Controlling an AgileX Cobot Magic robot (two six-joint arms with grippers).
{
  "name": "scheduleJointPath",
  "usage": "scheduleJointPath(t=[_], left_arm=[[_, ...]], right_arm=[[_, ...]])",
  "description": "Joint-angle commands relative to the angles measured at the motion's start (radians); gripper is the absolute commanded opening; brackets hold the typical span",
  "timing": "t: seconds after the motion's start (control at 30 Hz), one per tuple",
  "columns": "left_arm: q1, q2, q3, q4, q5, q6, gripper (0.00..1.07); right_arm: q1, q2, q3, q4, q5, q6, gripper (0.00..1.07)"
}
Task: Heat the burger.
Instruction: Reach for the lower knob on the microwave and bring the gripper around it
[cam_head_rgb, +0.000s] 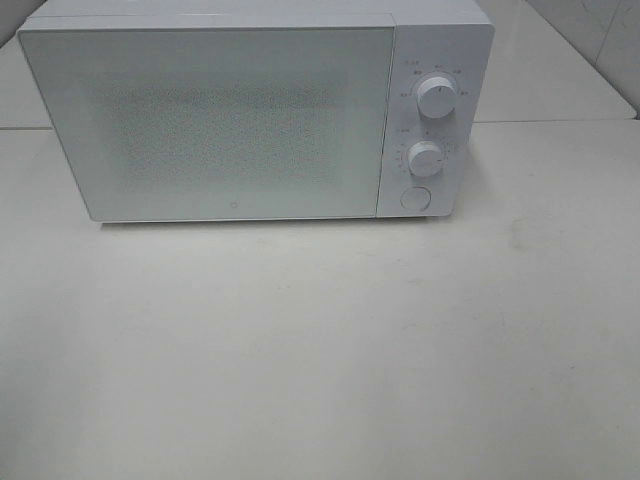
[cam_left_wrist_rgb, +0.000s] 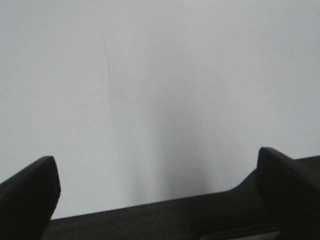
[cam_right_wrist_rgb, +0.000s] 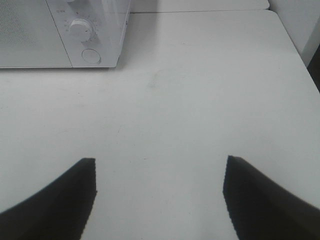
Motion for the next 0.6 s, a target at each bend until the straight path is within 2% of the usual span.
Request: scheduleJointPath(t=[0.03, 0.17, 0.47, 0.6], left_arm=[[0.001, -0.115, 0.034, 0.0, -0.019, -0.004, 1.0], [0.001, -0.25, 0.033, -0.002, -0.019, -0.003, 1.0], [0.001, -0.435, 0.034, -0.018, -0.019, -0.005, 1.0], [0.001, -0.438, 0.034, -0.034, -0.019, -0.005, 1.0]], right_arm=[[-0.007, -0.029, 0.003, -0.002, -0.011, 0.0, 0.71], [-0.007, -0.029, 0.003, -0.002, -0.011, 0.0, 0.71], [-0.007, -0.029, 0.003, -0.002, -0.011, 0.0, 0.71], [-0.007, -0.029, 0.003, -0.002, -0.011, 0.0, 0.71]])
